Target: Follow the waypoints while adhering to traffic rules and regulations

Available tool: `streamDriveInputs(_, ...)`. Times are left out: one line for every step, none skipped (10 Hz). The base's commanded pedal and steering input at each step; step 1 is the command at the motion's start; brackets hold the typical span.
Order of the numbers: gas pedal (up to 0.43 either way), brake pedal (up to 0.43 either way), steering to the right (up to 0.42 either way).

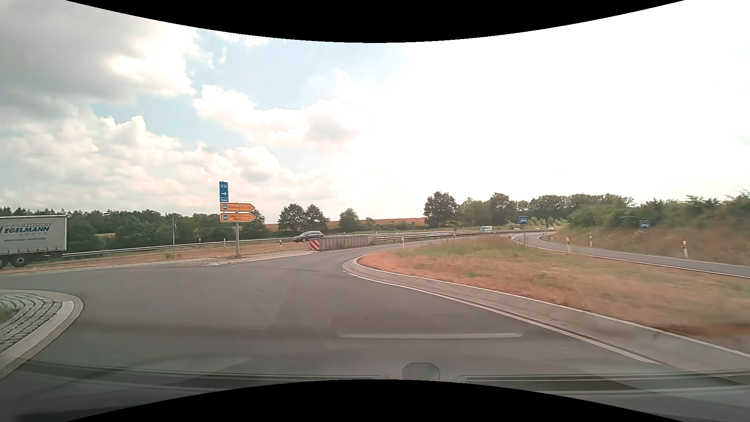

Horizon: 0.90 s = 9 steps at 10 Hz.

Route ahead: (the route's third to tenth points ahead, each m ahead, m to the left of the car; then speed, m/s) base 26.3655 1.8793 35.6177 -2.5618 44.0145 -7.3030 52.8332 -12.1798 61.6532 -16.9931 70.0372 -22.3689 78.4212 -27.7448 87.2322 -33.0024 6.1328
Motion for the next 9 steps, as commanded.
streamDriveInputs(0.118, 0.000, -0.245)
streamDriveInputs(0.118, 0.000, -0.249)
streamDriveInputs(0.118, 0.000, -0.249)
streamDriveInputs(0.118, 0.000, -0.240)
streamDriveInputs(0.118, 0.000, -0.230)
streamDriveInputs(0.118, 0.000, -0.220)
streamDriveInputs(0.118, 0.000, -0.200)
streamDriveInputs(0.118, 0.000, -0.178)
streamDriveInputs(0.118, 0.000, -0.160)
